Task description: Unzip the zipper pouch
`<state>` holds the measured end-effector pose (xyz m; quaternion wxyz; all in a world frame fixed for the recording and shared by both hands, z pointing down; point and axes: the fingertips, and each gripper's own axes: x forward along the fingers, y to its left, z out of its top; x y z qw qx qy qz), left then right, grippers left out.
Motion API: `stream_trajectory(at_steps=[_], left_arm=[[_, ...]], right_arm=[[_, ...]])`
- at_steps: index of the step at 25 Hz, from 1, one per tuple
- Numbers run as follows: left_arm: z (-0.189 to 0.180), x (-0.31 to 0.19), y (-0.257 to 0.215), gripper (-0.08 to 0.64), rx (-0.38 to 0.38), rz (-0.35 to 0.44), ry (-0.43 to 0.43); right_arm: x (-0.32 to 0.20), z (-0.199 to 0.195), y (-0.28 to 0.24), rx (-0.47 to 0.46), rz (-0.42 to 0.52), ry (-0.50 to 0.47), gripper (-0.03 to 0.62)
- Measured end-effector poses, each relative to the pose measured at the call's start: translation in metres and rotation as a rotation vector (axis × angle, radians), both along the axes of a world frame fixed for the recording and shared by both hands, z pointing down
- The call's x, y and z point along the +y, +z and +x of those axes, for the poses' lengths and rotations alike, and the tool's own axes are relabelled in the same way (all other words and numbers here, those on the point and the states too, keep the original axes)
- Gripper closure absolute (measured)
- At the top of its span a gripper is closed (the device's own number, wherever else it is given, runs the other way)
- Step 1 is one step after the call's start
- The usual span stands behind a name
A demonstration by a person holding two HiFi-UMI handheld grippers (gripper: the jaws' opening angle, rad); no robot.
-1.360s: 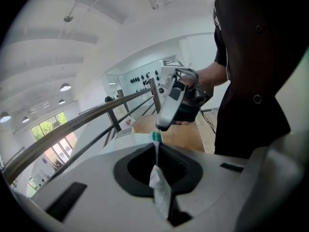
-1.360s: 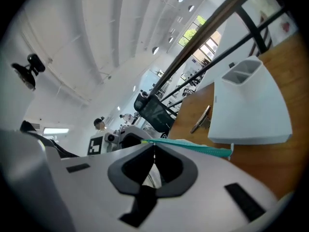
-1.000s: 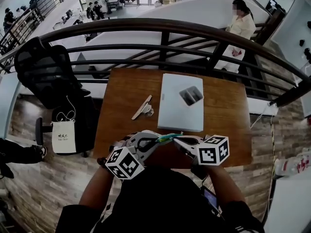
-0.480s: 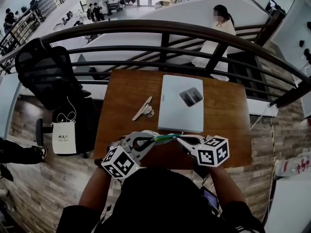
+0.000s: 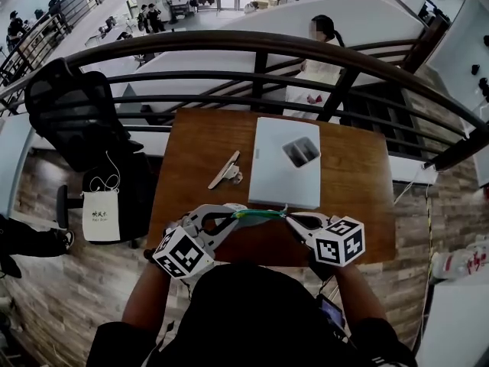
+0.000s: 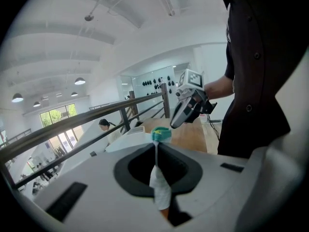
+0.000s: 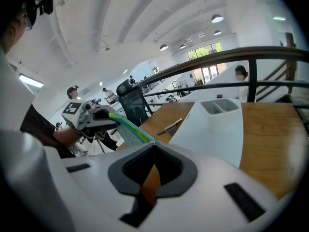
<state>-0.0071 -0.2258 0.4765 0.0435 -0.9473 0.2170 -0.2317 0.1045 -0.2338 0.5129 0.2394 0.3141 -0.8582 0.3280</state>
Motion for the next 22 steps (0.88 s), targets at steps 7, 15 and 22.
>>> stream_trajectory(at_steps=[7,15,22], left_arm=[[-0.009,-0.004,0.001,0.541,0.011,-0.014,-0.032],[-0.01,-0.005,-0.003,0.541,0.033,-0.027,-0.036],[-0.009,-0.007,-0.002,0.54,0.082,-0.078,-0.031]], right_arm=[[-0.002,0.011,0.003,0.024,0.011,0.022,0.594],[0.0,0.014,-0.002,0.014,0.006,0.023,0.594],[-0.001,0.019,-0.012,-0.019,-0.005,0.027,0.592]])
